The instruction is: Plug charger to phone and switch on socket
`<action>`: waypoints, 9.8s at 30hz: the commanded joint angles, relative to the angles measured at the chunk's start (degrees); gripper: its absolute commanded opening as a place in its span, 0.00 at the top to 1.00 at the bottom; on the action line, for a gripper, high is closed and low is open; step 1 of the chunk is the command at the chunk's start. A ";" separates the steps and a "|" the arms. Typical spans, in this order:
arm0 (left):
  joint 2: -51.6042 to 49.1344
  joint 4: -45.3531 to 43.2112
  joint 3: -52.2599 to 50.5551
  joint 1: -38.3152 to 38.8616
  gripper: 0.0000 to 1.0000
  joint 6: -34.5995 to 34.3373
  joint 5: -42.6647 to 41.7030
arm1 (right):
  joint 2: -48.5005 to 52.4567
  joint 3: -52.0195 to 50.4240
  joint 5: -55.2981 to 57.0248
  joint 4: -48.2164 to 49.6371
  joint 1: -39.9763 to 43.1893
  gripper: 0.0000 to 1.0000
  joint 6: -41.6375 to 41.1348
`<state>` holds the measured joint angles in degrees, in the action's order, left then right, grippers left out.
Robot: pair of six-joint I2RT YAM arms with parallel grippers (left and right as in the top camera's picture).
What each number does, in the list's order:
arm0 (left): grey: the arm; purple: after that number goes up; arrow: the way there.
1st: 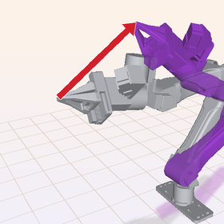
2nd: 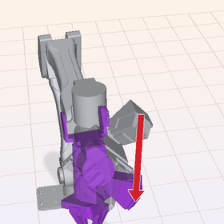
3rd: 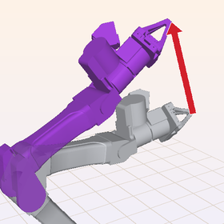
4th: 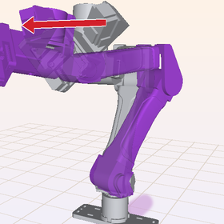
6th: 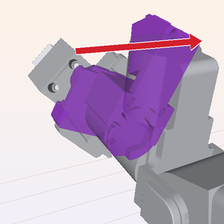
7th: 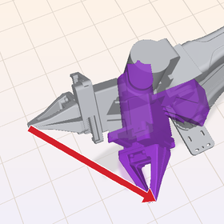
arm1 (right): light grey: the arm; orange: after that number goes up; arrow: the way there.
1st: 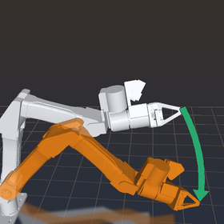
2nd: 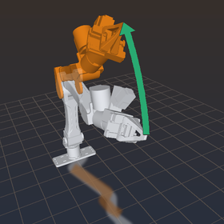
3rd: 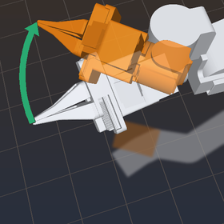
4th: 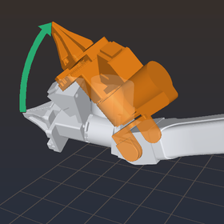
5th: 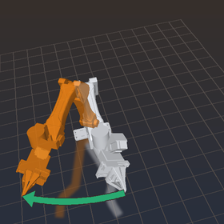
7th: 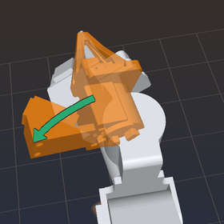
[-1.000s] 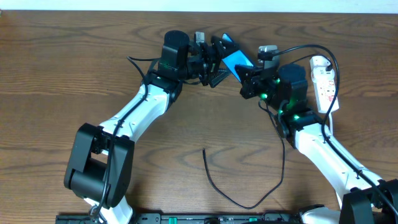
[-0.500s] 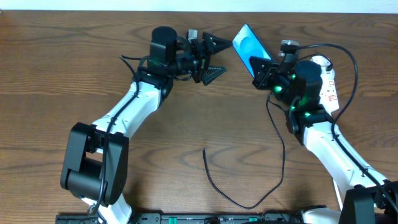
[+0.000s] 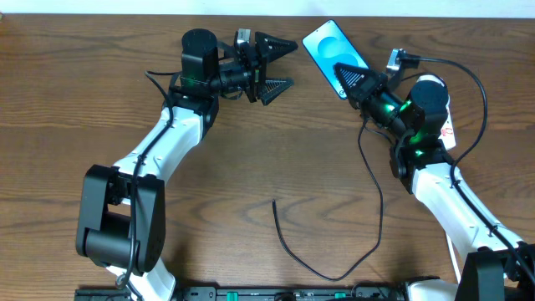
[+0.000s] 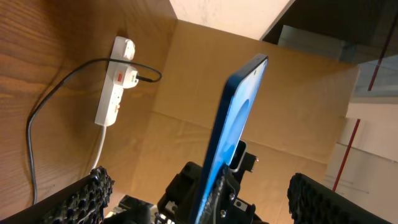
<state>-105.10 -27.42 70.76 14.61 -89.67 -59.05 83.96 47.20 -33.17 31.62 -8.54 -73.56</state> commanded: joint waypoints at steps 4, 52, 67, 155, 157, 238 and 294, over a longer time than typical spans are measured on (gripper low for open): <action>1.60 -0.74 0.46 -0.17 0.09 0.00 5.62 | -0.39 1.16 -0.61 0.98 -2.19 0.99 -17.14; 1.60 -5.03 0.46 1.11 0.48 6.05 12.22 | -0.39 1.16 10.78 1.25 -14.82 0.99 -28.68; 1.60 -5.03 0.46 1.11 0.70 6.08 12.24 | -0.39 1.16 10.75 1.25 -14.82 0.99 -28.65; 1.60 -5.03 0.46 -32.81 0.92 28.20 -28.46 | 0.35 22.01 27.19 -78.58 -28.48 0.01 36.28; 1.60 -5.03 0.46 -32.81 0.93 28.41 -28.44 | 0.96 19.91 28.83 -77.50 -30.21 0.01 35.56; 1.60 -5.05 0.46 -32.83 0.92 30.12 -28.37 | 22.43 15.37 29.75 -77.20 -43.80 0.25 25.62; 1.60 -5.05 0.46 -32.81 0.93 30.08 -28.41 | 22.82 15.69 29.57 -74.42 -41.38 0.47 24.94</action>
<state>-105.10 -31.97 70.70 -17.96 -59.92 -85.69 105.60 62.33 -3.62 -43.38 -50.30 -48.80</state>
